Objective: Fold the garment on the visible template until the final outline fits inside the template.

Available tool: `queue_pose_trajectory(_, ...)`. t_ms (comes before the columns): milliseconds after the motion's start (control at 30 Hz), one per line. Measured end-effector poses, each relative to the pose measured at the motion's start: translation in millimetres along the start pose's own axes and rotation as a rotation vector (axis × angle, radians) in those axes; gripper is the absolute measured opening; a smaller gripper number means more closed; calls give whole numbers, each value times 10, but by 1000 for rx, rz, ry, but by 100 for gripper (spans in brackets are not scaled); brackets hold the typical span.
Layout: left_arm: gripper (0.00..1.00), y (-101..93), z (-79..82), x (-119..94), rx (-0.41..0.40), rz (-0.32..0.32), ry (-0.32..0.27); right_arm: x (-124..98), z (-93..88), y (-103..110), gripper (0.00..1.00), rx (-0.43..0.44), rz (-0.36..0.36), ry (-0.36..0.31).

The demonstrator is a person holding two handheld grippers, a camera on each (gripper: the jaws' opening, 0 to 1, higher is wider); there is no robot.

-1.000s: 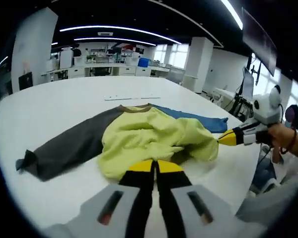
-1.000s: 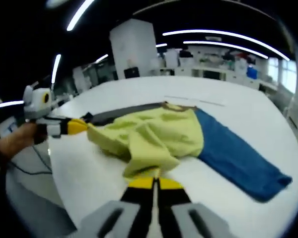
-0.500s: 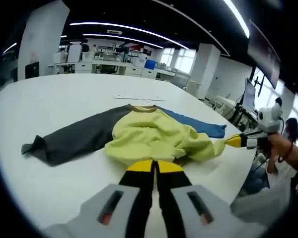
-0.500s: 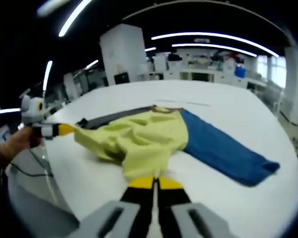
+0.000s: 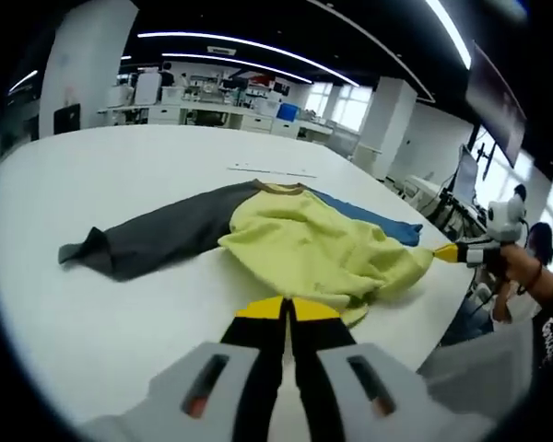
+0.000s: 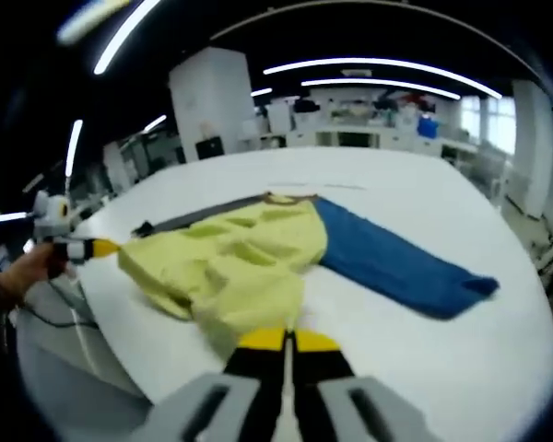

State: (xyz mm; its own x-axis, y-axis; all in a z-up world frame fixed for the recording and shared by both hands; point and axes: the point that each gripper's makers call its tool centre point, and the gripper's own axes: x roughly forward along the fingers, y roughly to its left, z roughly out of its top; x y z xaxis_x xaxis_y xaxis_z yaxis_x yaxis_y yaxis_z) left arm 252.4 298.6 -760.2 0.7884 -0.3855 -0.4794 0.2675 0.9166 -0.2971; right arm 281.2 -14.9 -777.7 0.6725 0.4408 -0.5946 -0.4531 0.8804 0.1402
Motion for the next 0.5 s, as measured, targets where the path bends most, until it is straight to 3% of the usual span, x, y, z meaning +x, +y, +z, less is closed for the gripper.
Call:
queue_pose_trajectory(67,0,21,-42,-37,-48,-6,9,-15,-22,-17,0,1,-6,4)
queue_pose_trajectory(500,0,202,-266,-163,-67,41,84,-144,-167,-110,0,4,-45,45)
